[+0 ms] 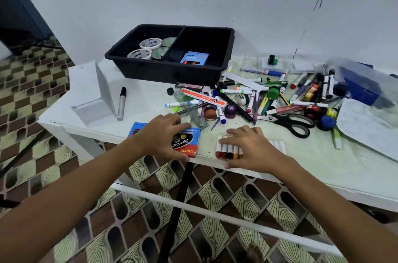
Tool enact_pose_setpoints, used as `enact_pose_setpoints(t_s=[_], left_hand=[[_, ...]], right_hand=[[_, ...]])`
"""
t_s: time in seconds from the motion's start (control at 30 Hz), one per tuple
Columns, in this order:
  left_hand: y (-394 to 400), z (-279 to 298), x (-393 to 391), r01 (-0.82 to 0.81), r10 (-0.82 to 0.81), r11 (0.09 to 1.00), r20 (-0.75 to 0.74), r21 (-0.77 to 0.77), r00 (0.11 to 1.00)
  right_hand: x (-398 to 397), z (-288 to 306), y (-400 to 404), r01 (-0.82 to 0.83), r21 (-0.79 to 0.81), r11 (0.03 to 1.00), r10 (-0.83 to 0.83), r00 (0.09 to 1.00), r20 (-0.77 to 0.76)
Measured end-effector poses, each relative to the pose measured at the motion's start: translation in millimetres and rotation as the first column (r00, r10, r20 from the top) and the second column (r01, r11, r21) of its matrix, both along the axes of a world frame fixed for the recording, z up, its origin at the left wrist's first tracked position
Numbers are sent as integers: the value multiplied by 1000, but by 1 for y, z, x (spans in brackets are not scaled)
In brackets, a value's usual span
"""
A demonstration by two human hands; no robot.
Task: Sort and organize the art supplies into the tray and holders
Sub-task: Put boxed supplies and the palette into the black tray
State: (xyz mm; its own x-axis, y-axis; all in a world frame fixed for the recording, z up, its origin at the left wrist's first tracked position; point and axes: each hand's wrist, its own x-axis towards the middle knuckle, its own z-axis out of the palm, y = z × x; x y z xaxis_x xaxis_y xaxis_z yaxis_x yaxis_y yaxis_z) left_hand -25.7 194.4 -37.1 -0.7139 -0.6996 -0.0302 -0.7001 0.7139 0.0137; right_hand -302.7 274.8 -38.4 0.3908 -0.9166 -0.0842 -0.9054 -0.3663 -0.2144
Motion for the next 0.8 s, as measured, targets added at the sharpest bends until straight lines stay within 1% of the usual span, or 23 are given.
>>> enact_pose_setpoints(t_s=[0.07,0.13,0.33,0.6,0.67,0.73,0.8], left_hand=[[2,-7,-4,17,-19,999,-40,-38,999],[5,-11,-7,23,-27,997,-58,-70,998],[8,-16,-18,-25,13,991,-87,-132,996],[8,-19,-19,-51,25,985,-154,-163,988],[8,-21,-20,-47,19,983,-157,-175,987],[8,-23,-23,-38,8,981,-158,-189,987],[8,-25,-28,-21,-12,979,-162,-201,987]], right_hand=[[0,0,-2,-3,7,1000,3,1000,-6],[2,0,-3,14,3,1000,-14,1000,28],[14,0,-8,99,-64,993,-93,991,92],[13,-3,-8,132,-113,985,-124,990,73],[15,-2,-9,111,-102,989,-103,991,83],[17,-1,-9,55,-75,996,-48,995,87],[19,1,-9,18,-43,999,-12,992,127]])
